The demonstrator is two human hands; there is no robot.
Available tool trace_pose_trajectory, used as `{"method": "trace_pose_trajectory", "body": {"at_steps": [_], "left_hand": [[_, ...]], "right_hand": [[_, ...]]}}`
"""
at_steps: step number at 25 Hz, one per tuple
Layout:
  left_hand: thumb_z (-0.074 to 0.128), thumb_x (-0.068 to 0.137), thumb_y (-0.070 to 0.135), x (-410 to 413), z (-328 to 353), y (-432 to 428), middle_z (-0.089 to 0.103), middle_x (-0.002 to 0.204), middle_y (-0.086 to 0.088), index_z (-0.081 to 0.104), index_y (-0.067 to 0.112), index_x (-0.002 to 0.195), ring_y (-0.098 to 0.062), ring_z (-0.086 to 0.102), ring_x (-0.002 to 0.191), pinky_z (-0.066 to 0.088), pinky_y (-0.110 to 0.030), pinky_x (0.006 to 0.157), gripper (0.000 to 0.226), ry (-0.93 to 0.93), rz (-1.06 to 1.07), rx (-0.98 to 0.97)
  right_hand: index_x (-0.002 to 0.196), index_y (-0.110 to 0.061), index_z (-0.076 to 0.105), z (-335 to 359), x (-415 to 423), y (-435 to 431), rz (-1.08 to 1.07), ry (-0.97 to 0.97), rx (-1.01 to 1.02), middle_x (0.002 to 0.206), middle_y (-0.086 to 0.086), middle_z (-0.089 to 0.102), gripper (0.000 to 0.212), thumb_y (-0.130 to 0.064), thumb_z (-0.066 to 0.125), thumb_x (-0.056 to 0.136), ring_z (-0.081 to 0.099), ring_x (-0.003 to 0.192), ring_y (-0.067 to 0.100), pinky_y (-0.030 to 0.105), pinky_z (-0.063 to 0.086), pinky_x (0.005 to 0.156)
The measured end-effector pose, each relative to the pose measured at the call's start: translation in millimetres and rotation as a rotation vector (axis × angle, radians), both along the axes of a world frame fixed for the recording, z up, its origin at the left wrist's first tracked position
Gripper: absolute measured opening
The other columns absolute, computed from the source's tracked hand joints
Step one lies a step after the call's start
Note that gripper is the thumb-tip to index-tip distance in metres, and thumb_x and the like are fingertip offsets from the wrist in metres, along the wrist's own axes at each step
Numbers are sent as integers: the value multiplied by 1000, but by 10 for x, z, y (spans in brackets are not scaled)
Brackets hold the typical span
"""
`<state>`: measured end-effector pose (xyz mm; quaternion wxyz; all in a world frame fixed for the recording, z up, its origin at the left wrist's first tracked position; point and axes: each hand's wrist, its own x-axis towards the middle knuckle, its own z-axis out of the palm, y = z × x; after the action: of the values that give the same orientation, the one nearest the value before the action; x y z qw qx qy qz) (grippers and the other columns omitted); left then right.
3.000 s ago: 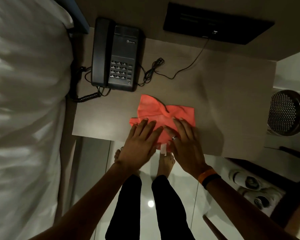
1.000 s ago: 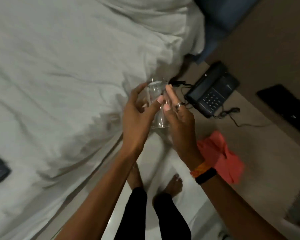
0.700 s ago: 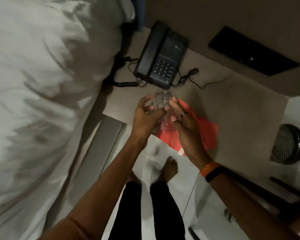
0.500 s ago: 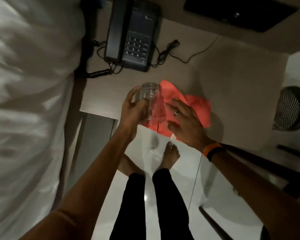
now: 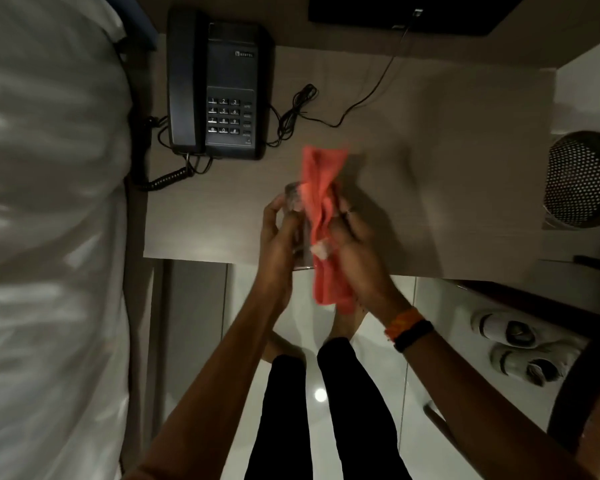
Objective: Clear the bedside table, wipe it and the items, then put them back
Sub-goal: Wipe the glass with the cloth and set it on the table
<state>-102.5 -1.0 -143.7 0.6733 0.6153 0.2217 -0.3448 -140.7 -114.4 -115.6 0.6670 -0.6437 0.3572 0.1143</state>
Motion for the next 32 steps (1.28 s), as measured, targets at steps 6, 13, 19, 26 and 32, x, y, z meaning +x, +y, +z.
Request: {"method": "trace_pose_trajectory", "body": {"at_steps": [6, 13, 19, 26, 32], "left_hand": [[46, 106, 26, -57, -29, -157, 69, 116, -2, 50, 17, 142, -14, 71, 97, 60, -32, 84, 38, -100, -34, 36], [65, 93, 41, -402, 50, -260, 69, 123, -8, 42, 32, 144, -23, 73, 104, 61, -32, 79, 57, -26, -4, 13], [68, 90, 43, -213, 131, -383, 73, 102, 0, 51, 16, 135, -11, 74, 84, 59, -24, 66, 55, -46, 61, 9], [61, 94, 40, -125, 72, -381, 71, 110, -3, 55, 14, 136, -16, 73, 94, 58, -29, 76, 50, -79, 81, 82], [47, 104, 36, -314, 203, -437, 69, 110, 7, 54, 23, 132, 2, 73, 84, 59, -18, 69, 32, -12, -51, 59]], "right_hand": [[156, -35, 26, 41, -105, 24, 20, 80, 60, 152, 2, 49, 55, -49, 35, 104, 58, 126, 21, 40, 53, 101], [122, -14, 60, 36, -46, -236, -230, 110, 283, 91, 0, 72, 32, -32, 39, 107, 73, 70, 8, 27, 59, 62], [138, -25, 51, 140, -185, -59, -107, 112, 125, 113, -3, 65, 40, -44, 36, 105, 69, 93, 11, 33, 57, 80], [146, -35, 41, 227, -384, 29, -49, 261, 81, 133, -1, 63, 80, -83, 39, 82, 64, 119, 26, 53, 49, 104], [112, -33, 62, 179, -138, -231, -251, 180, 149, 97, -5, 75, 31, -50, 38, 104, 74, 94, 20, 41, 61, 88]]}}
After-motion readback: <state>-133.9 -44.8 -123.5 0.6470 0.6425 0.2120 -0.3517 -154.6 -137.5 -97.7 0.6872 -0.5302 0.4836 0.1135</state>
